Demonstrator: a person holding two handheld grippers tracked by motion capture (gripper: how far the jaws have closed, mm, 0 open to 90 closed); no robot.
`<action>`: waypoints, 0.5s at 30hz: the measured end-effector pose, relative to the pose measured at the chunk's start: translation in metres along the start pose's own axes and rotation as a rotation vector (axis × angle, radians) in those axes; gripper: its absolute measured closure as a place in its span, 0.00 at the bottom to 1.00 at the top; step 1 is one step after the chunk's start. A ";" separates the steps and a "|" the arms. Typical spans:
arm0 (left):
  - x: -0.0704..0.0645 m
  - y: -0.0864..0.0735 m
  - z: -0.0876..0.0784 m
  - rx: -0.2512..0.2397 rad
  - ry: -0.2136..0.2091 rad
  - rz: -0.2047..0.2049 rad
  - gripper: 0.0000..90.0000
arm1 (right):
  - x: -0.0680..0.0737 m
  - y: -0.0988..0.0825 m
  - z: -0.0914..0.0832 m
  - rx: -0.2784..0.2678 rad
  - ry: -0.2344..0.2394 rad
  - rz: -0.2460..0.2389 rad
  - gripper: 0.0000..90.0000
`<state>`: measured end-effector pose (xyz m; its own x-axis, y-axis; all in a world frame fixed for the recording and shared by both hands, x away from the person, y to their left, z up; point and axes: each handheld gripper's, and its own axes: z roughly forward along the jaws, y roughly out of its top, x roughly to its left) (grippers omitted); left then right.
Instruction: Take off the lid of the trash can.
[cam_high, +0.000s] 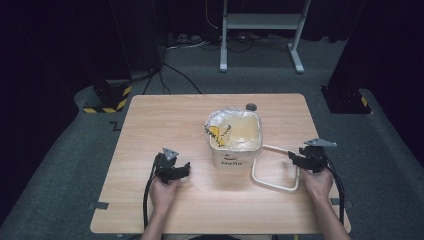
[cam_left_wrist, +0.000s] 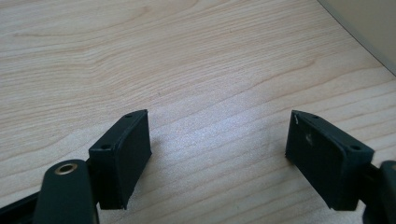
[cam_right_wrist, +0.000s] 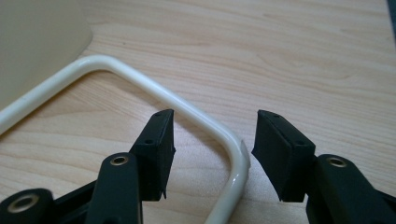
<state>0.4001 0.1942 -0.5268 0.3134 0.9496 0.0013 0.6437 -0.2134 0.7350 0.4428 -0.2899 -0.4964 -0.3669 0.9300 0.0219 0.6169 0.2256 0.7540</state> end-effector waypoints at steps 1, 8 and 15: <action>0.000 0.000 0.000 0.000 0.000 0.000 0.25 | 0.001 0.001 -0.002 -0.009 -0.002 0.001 0.53; 0.000 0.000 0.000 0.000 0.000 0.000 0.25 | 0.009 0.002 -0.008 -0.033 0.046 0.004 0.53; 0.000 0.000 0.000 0.000 0.000 0.000 0.25 | 0.028 -0.010 -0.013 -0.045 0.087 -0.007 0.53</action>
<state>0.4001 0.1941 -0.5268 0.3132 0.9497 0.0012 0.6435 -0.2132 0.7351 0.4173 -0.2701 -0.4947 -0.4311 0.8994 0.0718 0.5826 0.2167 0.7833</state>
